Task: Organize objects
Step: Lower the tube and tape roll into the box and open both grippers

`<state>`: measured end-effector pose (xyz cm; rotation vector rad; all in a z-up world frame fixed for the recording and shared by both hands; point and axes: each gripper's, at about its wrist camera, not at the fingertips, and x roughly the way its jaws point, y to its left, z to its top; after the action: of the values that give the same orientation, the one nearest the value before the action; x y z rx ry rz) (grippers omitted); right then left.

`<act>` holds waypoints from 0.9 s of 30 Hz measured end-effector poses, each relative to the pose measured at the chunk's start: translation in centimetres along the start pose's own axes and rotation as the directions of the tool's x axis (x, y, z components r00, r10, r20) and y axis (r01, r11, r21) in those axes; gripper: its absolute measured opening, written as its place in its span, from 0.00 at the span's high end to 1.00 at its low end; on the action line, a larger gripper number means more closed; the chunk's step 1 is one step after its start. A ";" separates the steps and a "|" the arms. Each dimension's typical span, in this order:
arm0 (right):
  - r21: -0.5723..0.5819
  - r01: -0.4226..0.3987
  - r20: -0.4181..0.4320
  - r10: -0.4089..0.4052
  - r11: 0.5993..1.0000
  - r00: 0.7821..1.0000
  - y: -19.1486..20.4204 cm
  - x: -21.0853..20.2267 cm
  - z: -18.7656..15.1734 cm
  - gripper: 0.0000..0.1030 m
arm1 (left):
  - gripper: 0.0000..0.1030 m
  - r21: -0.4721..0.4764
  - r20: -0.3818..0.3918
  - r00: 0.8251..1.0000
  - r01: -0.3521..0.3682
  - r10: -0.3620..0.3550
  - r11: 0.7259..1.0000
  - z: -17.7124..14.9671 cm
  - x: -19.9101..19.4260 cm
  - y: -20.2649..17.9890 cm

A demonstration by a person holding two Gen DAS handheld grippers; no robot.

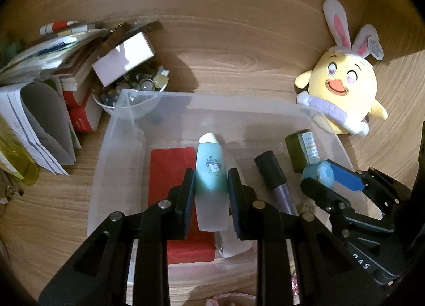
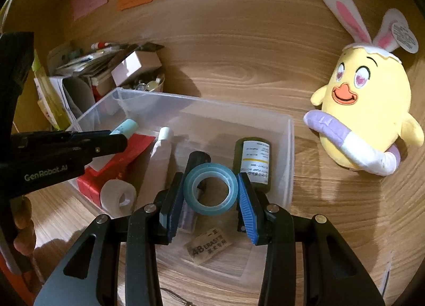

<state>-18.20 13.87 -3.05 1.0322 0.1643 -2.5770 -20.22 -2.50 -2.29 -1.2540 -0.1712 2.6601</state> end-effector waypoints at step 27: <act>0.000 0.045 0.069 -0.045 0.999 0.997 0.5 -5.2 -0.7 0.20 | 0.16 0.042 0.150 0.988 -0.051 0.044 0.998 -1.6 -8.3 -1.8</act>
<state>-14.08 15.07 0.08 0.9472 0.1738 -2.6481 -13.62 -2.62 3.25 -1.0593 -0.1025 2.7821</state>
